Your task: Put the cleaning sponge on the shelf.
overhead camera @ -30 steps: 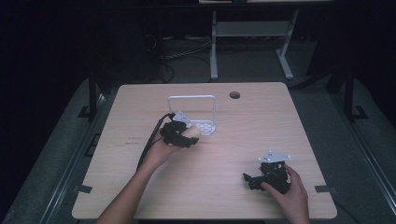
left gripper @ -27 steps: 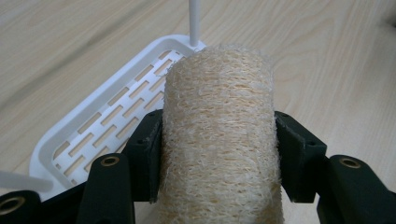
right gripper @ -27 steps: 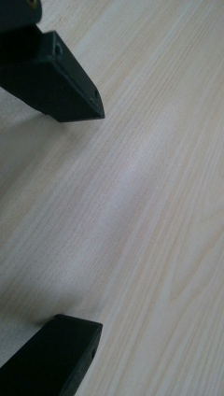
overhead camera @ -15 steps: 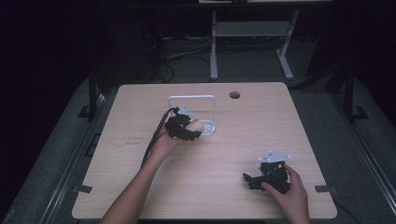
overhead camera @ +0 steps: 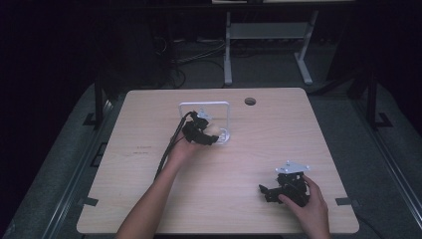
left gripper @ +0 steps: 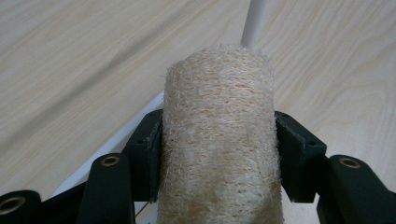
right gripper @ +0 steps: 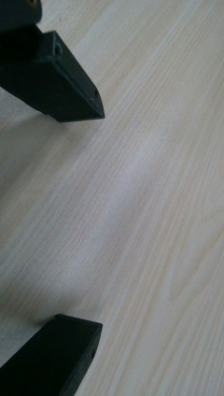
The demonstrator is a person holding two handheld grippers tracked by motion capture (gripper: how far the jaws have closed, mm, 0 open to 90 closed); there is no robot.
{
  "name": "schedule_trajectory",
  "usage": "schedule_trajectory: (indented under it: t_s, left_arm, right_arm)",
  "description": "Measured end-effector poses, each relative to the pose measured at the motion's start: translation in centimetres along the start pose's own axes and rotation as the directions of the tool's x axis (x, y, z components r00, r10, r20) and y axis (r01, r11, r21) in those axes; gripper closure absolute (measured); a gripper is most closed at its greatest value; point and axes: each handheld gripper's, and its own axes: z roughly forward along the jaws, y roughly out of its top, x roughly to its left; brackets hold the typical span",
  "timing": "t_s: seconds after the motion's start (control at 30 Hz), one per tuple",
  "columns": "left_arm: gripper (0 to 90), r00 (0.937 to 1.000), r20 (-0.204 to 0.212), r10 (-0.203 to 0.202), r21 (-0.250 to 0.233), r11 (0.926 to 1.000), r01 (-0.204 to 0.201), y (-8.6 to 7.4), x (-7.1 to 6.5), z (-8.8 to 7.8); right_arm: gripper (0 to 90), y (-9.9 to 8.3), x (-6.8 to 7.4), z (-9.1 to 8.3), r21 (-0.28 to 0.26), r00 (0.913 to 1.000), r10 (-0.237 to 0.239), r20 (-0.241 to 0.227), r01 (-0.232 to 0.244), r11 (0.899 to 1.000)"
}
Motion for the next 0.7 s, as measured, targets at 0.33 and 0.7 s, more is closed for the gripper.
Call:
schedule_trajectory:
  t_s: [0.33,0.7]
  left_arm:
    - [41.4,0.9999,-0.011,0.011,0.038,0.9992,-0.011,0.0,0.2,1.9]
    - [39.8,1.0000,0.001,0.001,0.043,0.9991,-0.001,-0.2,0.4,2.5]
  right_arm:
    - [0.5,0.0,0.0,0.0,0.000,1.0000,0.000,0.000,0.000,1.000]
    - [0.5,0.0,0.0,0.0,0.001,1.0000,0.000,0.000,0.000,1.000]
